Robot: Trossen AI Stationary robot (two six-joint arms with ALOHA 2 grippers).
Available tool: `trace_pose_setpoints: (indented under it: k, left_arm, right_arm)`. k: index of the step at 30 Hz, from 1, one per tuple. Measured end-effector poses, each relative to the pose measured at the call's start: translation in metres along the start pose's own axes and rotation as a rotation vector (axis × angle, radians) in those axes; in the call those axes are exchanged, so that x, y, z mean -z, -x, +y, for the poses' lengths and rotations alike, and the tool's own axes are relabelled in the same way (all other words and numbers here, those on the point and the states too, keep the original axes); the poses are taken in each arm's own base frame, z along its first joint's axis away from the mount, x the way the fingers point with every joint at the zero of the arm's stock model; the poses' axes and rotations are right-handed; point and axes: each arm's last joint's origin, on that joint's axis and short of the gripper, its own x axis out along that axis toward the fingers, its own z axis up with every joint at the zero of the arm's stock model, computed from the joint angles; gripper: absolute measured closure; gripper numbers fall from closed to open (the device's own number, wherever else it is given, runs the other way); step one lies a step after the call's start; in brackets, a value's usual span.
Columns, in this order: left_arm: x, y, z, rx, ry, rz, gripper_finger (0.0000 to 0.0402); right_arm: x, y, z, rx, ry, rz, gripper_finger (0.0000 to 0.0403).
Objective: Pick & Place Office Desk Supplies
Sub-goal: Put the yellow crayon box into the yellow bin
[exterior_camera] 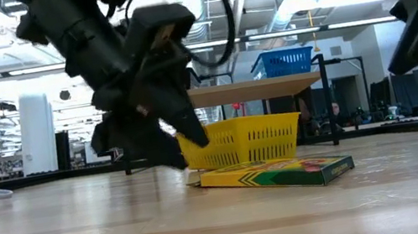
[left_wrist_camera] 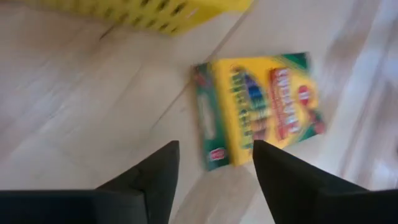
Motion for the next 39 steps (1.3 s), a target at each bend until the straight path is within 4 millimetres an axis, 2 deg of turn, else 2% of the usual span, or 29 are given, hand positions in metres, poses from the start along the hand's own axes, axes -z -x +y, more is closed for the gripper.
trace_pose_setpoints:
  k: [11, 26, 39]
  left_arm:
    - [0.009, -0.008, 0.01, 0.076, 0.056, 0.025, 0.0207]
    - [0.009, -0.008, 0.008, 0.102, 0.051, 0.011, 0.0215]
    - [0.008, -0.008, 0.006, 0.121, 0.048, 0.001, 0.0215]
  right_arm:
    - [0.001, -0.032, 0.002, -0.045, 0.001, 0.044, 0.0253]
    - [0.004, -0.069, -0.002, -0.076, 0.005, 0.076, 0.0253]
    - [0.001, -0.077, -0.006, -0.056, -0.002, 0.058, 0.0253]
